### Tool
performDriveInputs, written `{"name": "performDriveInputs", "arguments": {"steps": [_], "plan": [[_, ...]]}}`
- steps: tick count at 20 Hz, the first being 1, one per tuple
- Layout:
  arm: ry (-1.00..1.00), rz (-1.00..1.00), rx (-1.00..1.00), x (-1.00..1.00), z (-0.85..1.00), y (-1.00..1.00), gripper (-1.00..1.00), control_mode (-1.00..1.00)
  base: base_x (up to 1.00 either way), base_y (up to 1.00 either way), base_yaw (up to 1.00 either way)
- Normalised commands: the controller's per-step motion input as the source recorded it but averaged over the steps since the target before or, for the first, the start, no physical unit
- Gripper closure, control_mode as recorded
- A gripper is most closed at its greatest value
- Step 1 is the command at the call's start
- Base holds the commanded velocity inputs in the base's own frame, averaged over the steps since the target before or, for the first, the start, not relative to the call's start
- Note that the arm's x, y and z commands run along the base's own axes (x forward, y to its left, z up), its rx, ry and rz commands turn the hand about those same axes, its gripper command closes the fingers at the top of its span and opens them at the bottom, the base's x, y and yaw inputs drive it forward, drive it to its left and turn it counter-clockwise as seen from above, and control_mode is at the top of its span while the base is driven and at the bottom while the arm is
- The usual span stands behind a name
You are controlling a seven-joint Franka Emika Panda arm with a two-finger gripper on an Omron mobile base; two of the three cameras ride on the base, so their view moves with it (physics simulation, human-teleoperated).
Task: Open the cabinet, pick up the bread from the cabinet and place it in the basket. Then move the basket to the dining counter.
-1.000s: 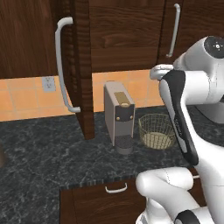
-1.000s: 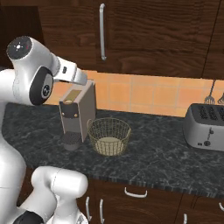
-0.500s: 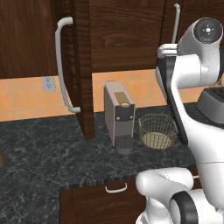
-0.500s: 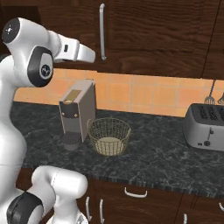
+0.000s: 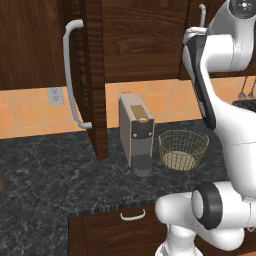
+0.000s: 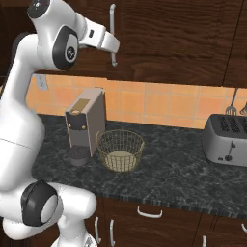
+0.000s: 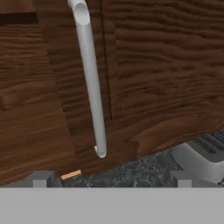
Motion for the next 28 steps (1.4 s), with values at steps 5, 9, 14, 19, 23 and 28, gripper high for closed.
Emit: {"name": "performDriveInputs", "arguments": {"steps": [5,9,14,19,23,28], "plan": [[0.00,0.02,0.17,0.76,0.00,-0.42,-1.00,-1.00,0.00,0.00,0.00],[0.00,0.03,0.02,0.74,-0.01,-0.01,-1.00,-1.00,0.00,0.00,0.00],[0.00,0.03,0.00,0.66,0.00,0.03,-1.00,-1.00,0.00,0.00,0.00],[-0.08,0.05,0.00,0.51,-0.05,0.00,-1.00,-1.00,0.00,0.00,0.00],[-0.30,0.06,-0.05,0.50,-0.40,0.15,-1.00,-1.00,0.00,0.00,0.00],[-0.44,0.06,-0.07,0.54,-0.57,0.04,-1.00,-1.00,0.00,0.00,0.00]]}}
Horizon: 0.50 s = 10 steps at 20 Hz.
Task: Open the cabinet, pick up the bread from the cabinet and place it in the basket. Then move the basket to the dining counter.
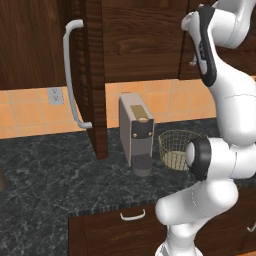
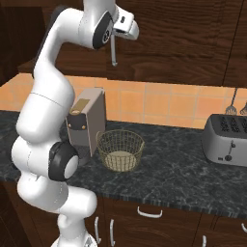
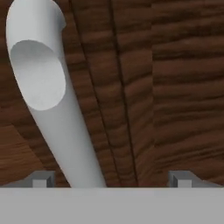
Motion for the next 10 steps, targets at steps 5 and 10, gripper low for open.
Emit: {"name": "performDriveInputs", "arguments": {"steps": [5,10], "plan": [[-0.29,0.03,-0.04,0.34,-0.40,0.10,-1.00,-1.00,0.00,0.00,0.00],[0.00,0.00,0.00,0.26,-0.04,0.12,-1.00,-1.00,0.00,0.00,0.00]]}}
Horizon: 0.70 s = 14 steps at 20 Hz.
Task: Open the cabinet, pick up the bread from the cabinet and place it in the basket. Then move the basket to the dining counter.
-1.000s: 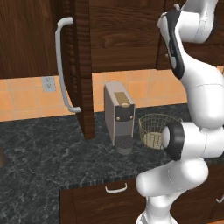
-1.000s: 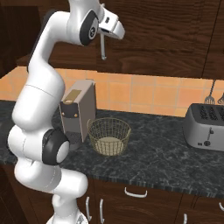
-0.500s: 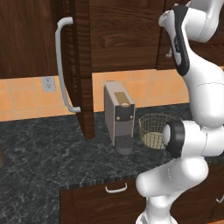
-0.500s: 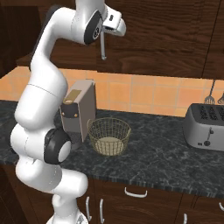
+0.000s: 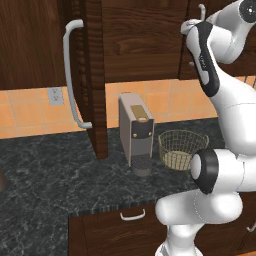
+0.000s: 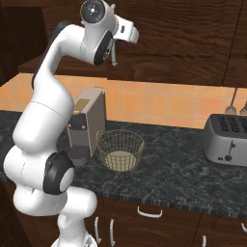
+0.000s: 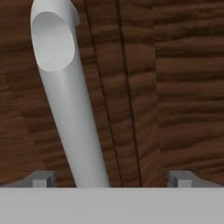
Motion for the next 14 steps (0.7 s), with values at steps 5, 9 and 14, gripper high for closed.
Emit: {"name": "performDriveInputs", "arguments": {"steps": [5,9,14], "plan": [[0.00,0.00,0.00,0.37,-0.05,0.24,1.00,-1.00,0.00,0.00,0.00],[-0.03,0.00,0.00,0.15,0.00,0.07,1.00,-1.00,0.00,0.00,0.00],[-0.01,0.00,-0.01,-0.05,-0.07,-0.08,1.00,-1.00,0.00,0.00,0.00]]}}
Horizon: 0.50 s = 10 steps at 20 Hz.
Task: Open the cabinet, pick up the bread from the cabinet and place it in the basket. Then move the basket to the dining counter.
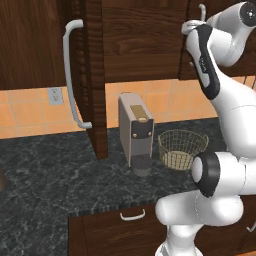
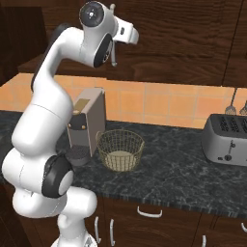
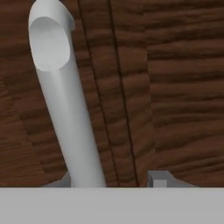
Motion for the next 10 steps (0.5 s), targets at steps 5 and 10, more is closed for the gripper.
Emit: {"name": "performDriveInputs", "arguments": {"steps": [5,10], "plan": [[-0.02,0.03,-0.08,-0.66,-0.20,-0.62,1.00,-1.00,0.00,0.00,0.00],[-0.06,0.09,-0.03,-1.00,-0.08,-0.97,1.00,-1.00,0.00,0.00,0.00]]}}
